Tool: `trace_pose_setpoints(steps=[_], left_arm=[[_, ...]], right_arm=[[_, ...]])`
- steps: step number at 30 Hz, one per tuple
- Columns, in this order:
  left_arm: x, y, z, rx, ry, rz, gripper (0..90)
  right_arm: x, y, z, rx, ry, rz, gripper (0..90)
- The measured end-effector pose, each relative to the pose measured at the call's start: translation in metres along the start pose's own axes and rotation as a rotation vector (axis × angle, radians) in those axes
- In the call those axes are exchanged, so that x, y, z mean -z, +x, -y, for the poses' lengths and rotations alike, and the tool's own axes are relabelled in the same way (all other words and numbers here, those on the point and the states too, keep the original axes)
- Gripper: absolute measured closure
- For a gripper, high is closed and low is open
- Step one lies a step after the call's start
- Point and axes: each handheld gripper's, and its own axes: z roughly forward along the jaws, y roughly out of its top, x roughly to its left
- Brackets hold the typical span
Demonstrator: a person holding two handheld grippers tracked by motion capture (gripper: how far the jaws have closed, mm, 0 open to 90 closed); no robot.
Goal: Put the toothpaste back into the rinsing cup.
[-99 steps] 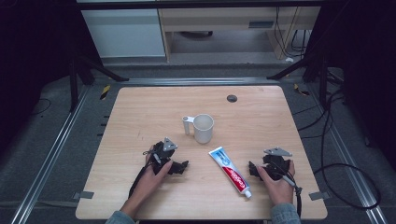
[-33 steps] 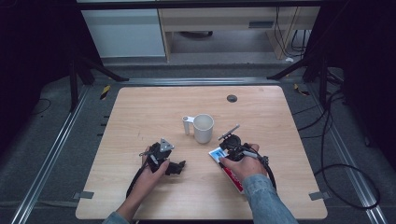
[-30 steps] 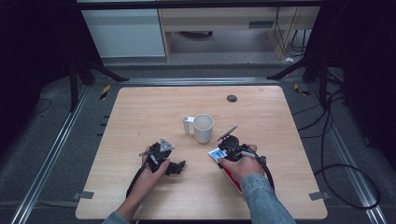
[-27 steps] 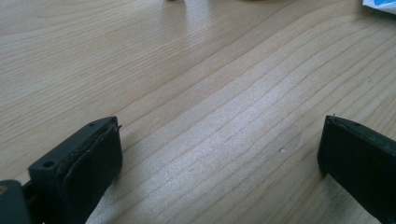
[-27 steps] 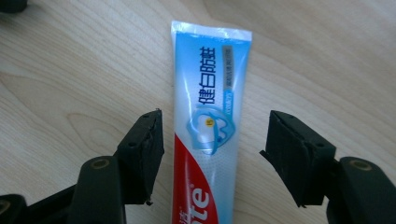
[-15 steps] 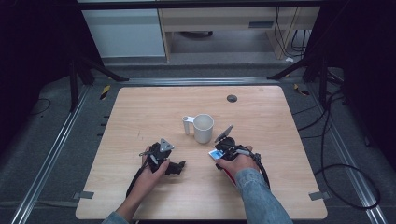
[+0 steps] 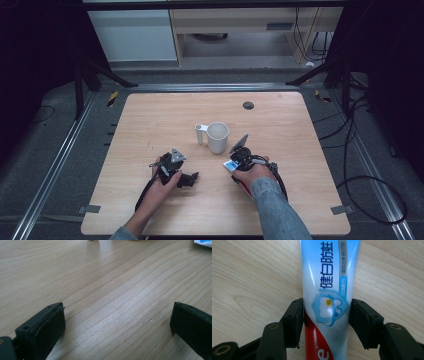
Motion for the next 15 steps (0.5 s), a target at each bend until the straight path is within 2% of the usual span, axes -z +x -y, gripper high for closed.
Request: trace_pose_setpoints(steps=[3, 4, 15], left_arm=[[0.0, 0.0, 0.0, 0.0, 0.0, 0.0, 0.0], [0.0, 0.0, 0.0, 0.0, 0.0, 0.0, 0.0], [0.0, 0.0, 0.0, 0.0, 0.0, 0.0, 0.0]], right_arm=[[-0.0026, -0.0027, 0.0014, 0.033, 0.001, 0.004, 45.1], [-0.0022, -0.0008, 0.0005, 0.0, 0.01, -0.006, 45.2], [-0.0056, -0.0013, -0.0004, 0.008, 0.017, -0.009, 46.4]])
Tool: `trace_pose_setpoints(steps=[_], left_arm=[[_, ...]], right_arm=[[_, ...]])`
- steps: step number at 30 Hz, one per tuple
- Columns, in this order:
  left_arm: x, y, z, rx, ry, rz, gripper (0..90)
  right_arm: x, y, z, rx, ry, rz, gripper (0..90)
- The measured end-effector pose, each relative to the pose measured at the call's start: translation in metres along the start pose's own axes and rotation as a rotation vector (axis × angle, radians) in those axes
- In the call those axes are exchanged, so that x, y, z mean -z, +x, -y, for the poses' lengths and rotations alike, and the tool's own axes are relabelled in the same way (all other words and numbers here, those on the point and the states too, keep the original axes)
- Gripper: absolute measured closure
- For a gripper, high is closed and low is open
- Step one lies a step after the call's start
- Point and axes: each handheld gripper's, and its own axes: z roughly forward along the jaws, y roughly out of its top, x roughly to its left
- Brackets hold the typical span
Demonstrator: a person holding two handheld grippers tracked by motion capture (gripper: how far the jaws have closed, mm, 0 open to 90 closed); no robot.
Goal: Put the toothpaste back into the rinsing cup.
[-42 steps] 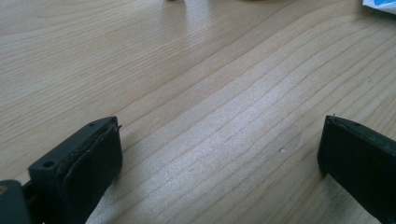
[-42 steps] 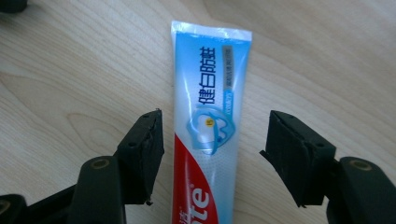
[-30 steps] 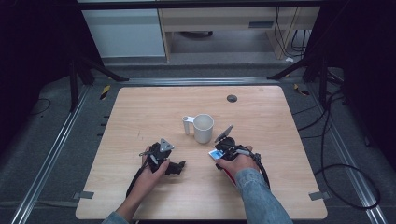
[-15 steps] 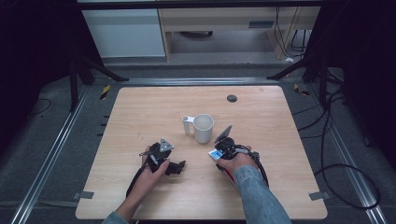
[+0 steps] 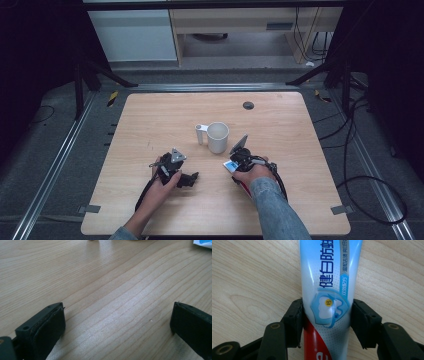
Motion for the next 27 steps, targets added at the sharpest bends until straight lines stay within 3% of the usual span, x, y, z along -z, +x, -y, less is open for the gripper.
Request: trace_pose_setpoints(steps=[11, 18, 19, 22, 23, 24, 25, 27], left_arm=[[0.0, 0.0, 0.0, 0.0, 0.0, 0.0, 0.0], [0.0, 0.0, 0.0, 0.0, 0.0, 0.0, 0.0], [0.0, 0.0, 0.0, 0.0, 0.0, 0.0, 0.0], [0.0, 0.0, 0.0, 0.0, 0.0, 0.0, 0.0], [0.0, 0.0, 0.0, 0.0, 0.0, 0.0, 0.0], [0.0, 0.0, 0.0, 0.0, 0.0, 0.0, 0.0], [0.0, 0.0, 0.0, 0.0, 0.0, 0.0, 0.0], [0.0, 0.0, 0.0, 0.0, 0.0, 0.0, 0.0]], right_arm=[[0.0001, -0.0019, -0.0016, -0.015, 0.017, -0.015, 51.8], [-0.0008, -0.0016, -0.0023, 0.001, 0.023, -0.003, 54.0], [-0.0017, -0.0044, -0.0014, 0.05, 0.013, 0.0, 55.2], [-0.0008, -0.0029, -0.0021, 0.028, 0.018, -0.002, 57.7], [-0.0017, -0.0082, -0.0002, 0.103, 0.001, -0.002, 58.8], [-0.0005, -0.0057, -0.0009, 0.06, 0.008, -0.008, 59.9], [-0.0003, -0.0081, -0.0003, 0.099, 0.002, -0.003, 61.8], [0.0012, -0.0074, 0.0003, 0.093, -0.003, 0.001, 65.9]])
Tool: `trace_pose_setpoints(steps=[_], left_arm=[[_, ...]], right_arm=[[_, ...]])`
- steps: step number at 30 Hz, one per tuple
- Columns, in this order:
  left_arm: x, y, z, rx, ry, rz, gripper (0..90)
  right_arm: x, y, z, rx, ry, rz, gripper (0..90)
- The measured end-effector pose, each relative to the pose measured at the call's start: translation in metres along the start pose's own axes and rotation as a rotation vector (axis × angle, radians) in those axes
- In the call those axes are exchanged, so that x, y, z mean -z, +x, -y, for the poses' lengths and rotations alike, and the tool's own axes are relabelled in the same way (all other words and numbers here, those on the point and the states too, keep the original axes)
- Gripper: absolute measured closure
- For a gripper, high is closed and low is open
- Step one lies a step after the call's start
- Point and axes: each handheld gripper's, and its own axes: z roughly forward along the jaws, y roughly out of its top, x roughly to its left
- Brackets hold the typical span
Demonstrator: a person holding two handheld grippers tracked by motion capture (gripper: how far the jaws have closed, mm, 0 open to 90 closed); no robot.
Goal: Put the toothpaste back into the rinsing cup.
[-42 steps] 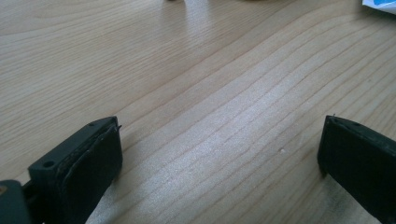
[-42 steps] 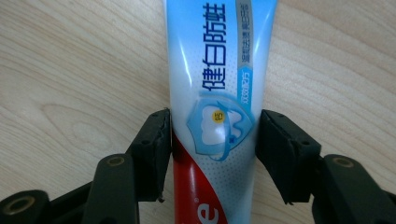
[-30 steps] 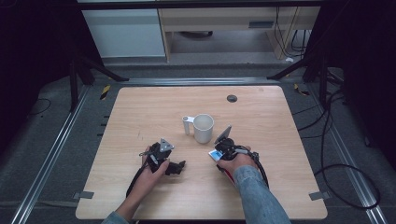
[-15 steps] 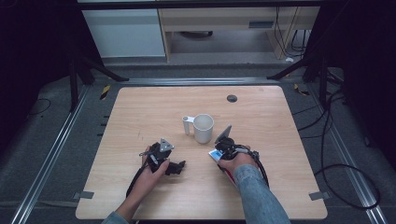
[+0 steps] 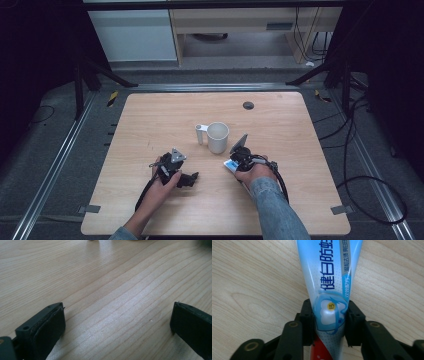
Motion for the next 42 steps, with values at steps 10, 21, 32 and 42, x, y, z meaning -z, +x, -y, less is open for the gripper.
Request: trace_pose_setpoints(steps=[10, 21, 32, 42], left_arm=[[0.0, 0.001, 0.0, -0.006, 0.003, 0.002, 0.0], [0.0, 0.001, 0.0, -0.009, 0.003, 0.002, 0.0], [0.0, 0.001, 0.0, -0.011, 0.003, 0.003, 0.0], [0.0, 0.001, 0.0, -0.008, 0.003, 0.004, 0.0]], right_arm=[[0.012, 0.003, 0.007, -0.081, -0.053, -0.012, 72.0], [0.063, 0.0, 0.018, -0.109, -0.289, -0.032, 72.4], [0.076, -0.003, 0.02, -0.131, -0.454, -0.015, 72.4], [0.079, -0.001, 0.021, -0.145, -0.589, 0.021, 72.4]])
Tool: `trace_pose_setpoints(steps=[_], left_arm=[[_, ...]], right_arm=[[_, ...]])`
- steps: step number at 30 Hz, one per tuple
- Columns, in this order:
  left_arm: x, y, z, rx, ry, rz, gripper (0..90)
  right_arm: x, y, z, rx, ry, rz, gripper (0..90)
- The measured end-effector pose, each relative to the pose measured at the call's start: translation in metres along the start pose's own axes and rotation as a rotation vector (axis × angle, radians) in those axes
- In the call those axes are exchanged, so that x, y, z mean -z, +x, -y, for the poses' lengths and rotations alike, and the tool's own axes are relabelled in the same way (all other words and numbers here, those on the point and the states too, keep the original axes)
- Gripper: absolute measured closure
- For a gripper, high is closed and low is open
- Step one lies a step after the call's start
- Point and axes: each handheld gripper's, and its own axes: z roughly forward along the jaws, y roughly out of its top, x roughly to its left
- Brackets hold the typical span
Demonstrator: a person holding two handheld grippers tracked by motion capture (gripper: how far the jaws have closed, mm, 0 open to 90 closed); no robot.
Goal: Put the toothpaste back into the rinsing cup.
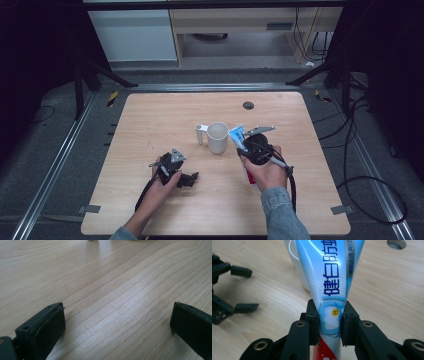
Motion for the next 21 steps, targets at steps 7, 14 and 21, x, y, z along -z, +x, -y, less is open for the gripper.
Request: trace_pose_setpoints(steps=[7, 14, 21], left_arm=[[0.0001, -0.0001, 0.0001, 0.0, 0.0, -0.001, 0.0], [0.0001, -0.0001, 0.0001, 0.0, 0.0, -0.001, 0.0], [0.0, -0.0001, 0.0001, 0.0, 0.0, -0.001, 0.0]], right_arm=[[0.0011, 0.0015, -0.0011, -0.015, -0.102, 0.02, 72.4], [0.0001, 0.0027, 0.0022, -0.021, -0.173, 0.035, 72.4], [-0.0014, 0.0086, 0.0044, -0.008, -0.234, 0.054, 72.5]])
